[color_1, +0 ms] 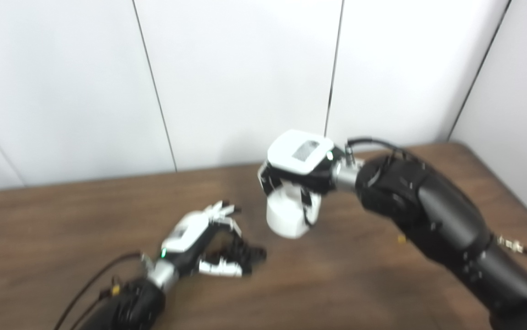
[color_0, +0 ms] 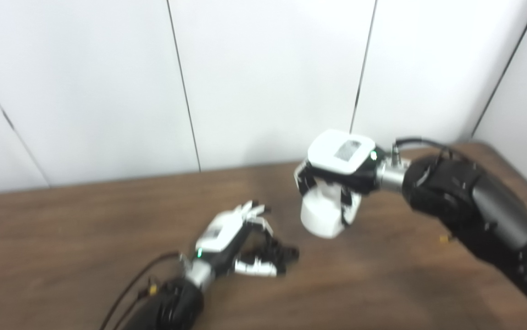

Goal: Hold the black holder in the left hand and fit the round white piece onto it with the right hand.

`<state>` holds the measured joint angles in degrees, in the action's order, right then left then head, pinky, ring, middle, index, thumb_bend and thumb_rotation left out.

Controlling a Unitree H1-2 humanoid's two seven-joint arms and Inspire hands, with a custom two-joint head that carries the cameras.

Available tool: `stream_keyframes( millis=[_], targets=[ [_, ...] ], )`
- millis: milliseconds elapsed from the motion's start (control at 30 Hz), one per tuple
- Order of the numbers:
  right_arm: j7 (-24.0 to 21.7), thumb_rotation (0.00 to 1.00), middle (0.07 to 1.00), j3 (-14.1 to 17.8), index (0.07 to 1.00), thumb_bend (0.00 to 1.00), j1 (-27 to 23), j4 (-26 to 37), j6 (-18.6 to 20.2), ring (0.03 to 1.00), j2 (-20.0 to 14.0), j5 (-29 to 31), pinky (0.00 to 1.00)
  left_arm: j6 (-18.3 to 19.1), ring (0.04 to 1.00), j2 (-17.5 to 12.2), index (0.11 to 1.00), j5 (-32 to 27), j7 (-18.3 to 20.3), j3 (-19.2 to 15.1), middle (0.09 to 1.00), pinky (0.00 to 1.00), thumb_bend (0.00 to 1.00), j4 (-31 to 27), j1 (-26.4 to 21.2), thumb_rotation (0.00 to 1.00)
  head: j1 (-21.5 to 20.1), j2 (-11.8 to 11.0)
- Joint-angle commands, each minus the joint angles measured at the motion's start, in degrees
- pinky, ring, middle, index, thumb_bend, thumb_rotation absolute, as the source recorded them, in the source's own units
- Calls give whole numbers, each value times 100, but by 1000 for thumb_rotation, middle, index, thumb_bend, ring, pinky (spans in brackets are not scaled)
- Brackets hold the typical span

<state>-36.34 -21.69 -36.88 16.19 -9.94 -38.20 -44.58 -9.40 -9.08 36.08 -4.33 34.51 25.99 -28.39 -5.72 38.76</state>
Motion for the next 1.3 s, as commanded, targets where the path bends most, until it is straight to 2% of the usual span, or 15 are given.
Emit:
stream_keyframes(
  millis=[0, 167, 433, 800, 1000, 1267],
  targets=[
    [-51, 0, 519, 46, 469, 518, -257, 314, -157, 418, 31, -112, 362, 394, 990, 141, 481, 297, 678, 318, 910, 996, 524, 332, 138, 60, 51, 60],
    [-277, 0, 510, 6, 478, 518, -144, 518, -99, 419, 261, -437, 364, 518, 1000, 219, 482, 301, 748, 334, 916, 1000, 524, 328, 64, 62, 115, 162],
    [-103, 0, 496, 82, 501, 501, 167, 540, -77, 432, 620, -1018, 341, 558, 1000, 302, 482, 255, 724, 304, 904, 1000, 524, 357, 33, 61, 175, 229],
    [76, 0, 486, 183, 511, 500, 260, 315, -136, 431, 958, -1129, 342, 514, 989, 313, 481, 321, 642, 332, 898, 981, 525, 351, 32, 62, 195, 280],
    [195, 0, 488, 185, 514, 500, 238, 142, -192, 429, 1027, -1183, 337, 535, 991, 307, 480, 346, 661, 351, 898, 969, 525, 315, 37, 63, 221, 308],
    [-112, 0, 489, 212, 510, 500, -33, 212, -155, 428, 983, -1063, 337, 508, 987, 298, 481, 342, 670, 351, 893, 963, 525, 365, 14, 62, 210, 325]
  ],
)
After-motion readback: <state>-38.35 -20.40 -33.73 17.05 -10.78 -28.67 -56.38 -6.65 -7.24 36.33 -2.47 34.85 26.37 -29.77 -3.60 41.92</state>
